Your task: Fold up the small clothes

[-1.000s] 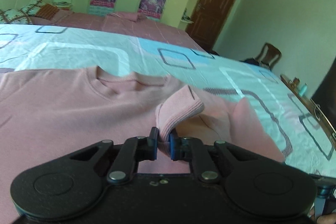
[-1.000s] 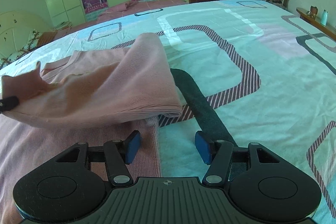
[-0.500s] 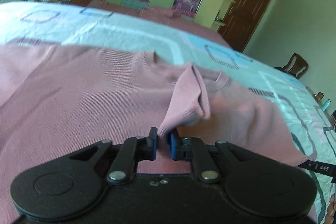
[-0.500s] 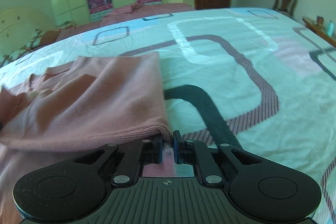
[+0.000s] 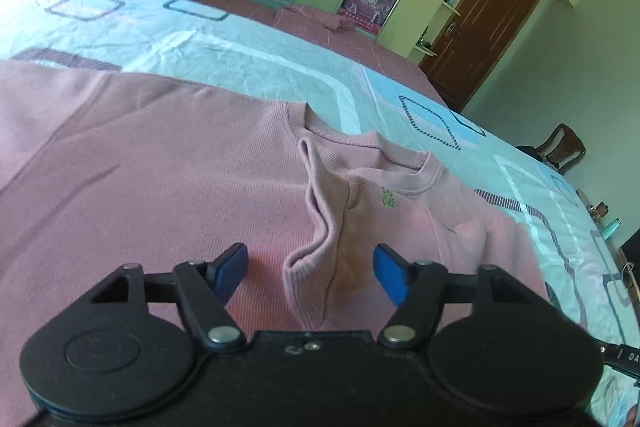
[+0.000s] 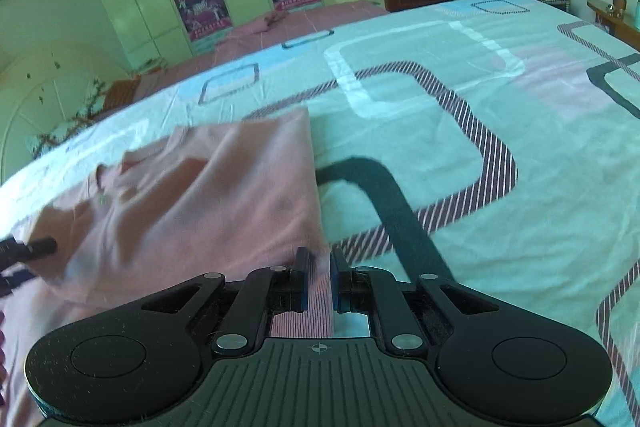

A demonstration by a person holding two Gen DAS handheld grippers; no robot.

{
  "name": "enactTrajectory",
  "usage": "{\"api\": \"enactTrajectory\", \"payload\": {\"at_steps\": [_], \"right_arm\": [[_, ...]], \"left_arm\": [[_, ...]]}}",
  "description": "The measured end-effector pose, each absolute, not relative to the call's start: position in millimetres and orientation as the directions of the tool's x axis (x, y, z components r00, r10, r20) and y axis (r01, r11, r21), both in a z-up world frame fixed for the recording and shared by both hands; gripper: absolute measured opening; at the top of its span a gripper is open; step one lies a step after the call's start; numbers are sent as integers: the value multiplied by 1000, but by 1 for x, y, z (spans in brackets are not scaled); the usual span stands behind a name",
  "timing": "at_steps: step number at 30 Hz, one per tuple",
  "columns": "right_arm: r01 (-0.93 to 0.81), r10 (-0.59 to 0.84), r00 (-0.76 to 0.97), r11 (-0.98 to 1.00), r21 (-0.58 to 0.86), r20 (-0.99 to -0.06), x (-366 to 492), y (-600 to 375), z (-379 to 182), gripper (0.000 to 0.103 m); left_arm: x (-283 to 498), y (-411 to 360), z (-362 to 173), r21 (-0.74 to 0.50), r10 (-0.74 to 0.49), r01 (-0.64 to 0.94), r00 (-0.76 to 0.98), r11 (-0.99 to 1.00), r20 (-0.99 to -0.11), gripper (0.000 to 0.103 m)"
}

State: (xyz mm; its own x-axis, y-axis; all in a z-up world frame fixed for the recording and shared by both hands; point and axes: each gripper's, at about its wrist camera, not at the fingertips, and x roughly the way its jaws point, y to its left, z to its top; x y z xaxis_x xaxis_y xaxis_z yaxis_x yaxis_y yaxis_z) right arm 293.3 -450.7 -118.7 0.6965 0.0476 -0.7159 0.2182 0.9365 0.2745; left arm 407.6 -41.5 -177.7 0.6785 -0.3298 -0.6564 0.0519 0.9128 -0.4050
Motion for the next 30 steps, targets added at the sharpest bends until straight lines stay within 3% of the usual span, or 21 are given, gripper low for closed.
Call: {"api": "enactTrajectory", "payload": {"at_steps": [3,6,14,16,17,18,22,28,30], "right_arm": [[233,51,701,927,295,-712,320,-458,-120,18],[234,71,702,917,324,-708,350,-462,-127,48],[257,74,683,907,333,-727,428,-472,-151,50],[258,85,674,904,342,-733,439,-473,-157,45],[250,88,672,908,337,-736,443,-471,-157,34],[228,103,668,915,334,-737,445,-469,-157,8],[215,24,683,948,233,-730,438,-462,-153,7],[251,-81,677,960,125,-731,432,-461,-155,7],[243,-100,704,964,106,-703,427,-457,-145,7]], "left_arm": [[416,-41,-179,-411,-323,40,689,911,-649,47],[421,-38,-180,-410,-312,26,695,912,-648,37],[423,-33,-181,-402,-316,43,697,915,-644,6],[422,-35,-180,-386,-307,53,707,921,-637,5],[421,-36,-179,-379,-302,56,714,924,-632,5],[420,-37,-178,-372,-296,57,721,926,-627,4],[413,-36,-174,-334,-250,46,760,941,-600,4],[415,-35,-186,-262,-179,4,742,965,-646,5],[412,-38,-181,-243,-172,15,748,970,-641,14]]}}
